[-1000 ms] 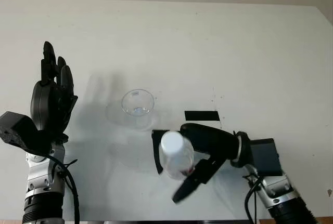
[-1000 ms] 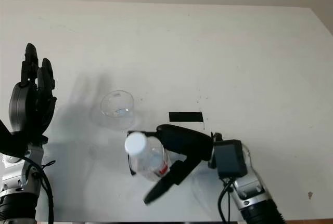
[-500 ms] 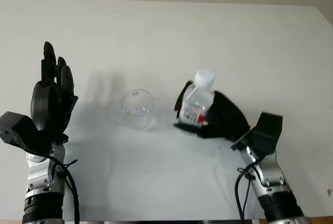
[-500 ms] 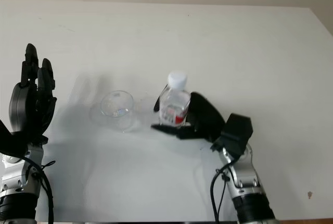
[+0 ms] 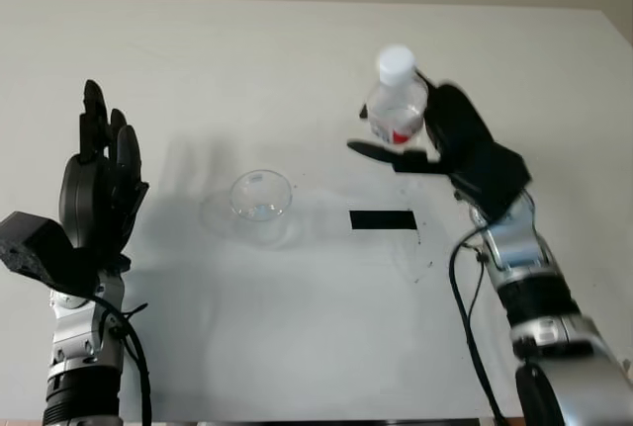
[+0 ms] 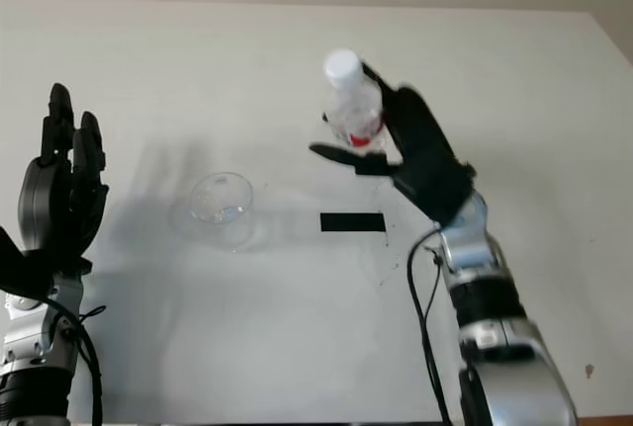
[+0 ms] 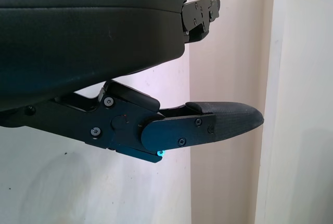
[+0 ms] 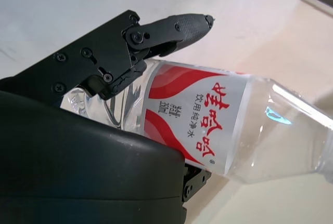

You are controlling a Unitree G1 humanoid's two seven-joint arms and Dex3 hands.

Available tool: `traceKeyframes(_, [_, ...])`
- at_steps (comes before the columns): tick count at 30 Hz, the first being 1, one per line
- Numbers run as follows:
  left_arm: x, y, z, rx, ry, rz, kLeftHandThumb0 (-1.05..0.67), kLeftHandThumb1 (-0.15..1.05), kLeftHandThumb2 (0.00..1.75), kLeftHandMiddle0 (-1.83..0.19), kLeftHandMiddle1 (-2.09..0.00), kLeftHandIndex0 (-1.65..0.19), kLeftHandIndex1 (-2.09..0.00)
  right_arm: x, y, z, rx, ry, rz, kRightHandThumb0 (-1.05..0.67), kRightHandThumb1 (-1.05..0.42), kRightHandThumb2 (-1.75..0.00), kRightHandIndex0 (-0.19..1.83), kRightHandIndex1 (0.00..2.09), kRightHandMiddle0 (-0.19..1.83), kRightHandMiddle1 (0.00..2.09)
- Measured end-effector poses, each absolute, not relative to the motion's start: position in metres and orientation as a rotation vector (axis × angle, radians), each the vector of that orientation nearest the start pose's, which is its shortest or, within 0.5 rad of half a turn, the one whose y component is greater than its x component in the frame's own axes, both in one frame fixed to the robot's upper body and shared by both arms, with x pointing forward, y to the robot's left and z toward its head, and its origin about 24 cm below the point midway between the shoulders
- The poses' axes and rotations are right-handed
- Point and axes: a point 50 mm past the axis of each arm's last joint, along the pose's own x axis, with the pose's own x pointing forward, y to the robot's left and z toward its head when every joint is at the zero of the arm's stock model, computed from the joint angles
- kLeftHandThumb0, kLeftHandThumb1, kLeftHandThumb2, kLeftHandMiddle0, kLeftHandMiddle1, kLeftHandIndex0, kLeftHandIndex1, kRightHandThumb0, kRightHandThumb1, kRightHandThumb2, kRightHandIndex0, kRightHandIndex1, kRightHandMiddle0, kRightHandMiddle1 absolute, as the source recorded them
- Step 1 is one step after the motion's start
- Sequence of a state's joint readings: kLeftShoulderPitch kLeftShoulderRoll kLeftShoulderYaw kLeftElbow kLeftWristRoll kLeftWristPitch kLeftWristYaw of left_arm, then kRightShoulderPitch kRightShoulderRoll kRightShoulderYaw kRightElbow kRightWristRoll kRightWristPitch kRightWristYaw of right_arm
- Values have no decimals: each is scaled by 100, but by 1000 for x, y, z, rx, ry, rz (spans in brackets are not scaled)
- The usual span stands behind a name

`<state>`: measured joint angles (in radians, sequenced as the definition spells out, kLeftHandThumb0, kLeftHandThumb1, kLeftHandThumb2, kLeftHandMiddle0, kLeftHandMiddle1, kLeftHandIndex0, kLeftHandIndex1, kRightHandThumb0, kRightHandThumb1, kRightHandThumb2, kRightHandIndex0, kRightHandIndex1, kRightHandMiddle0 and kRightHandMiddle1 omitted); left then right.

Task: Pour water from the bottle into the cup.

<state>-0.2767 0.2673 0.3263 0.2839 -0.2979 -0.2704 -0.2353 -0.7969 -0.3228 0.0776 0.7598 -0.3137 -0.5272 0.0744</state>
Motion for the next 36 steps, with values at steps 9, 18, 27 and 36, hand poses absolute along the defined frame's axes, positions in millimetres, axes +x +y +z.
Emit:
traceKeyframes(9, [291, 260, 102, -38, -353, 83, -75, 105, 52, 19, 0, 19, -1, 391, -117, 169, -1011, -634, 232, -27, -105, -18, 105, 209, 75, 209])
traceKeyframes(18, [291, 259, 102, -40, -351, 80, -75, 105, 53, 19, 0, 19, 0, 393, -108, 165, -1180, -732, 199, -31, -105, -12, 106, 209, 75, 209])
traceKeyframes(27, [292, 259, 100, -40, -342, 80, -75, 105, 53, 19, 0, 19, 0, 391, -107, 167, -1273, -887, 104, -33, -105, -10, 109, 209, 80, 209])
traceKeyframes(36, [292, 257, 100, -37, -341, 78, -74, 105, 53, 19, -1, 19, 0, 388, -115, 165, -1301, -982, 32, -37, -105, -17, 116, 209, 86, 209])
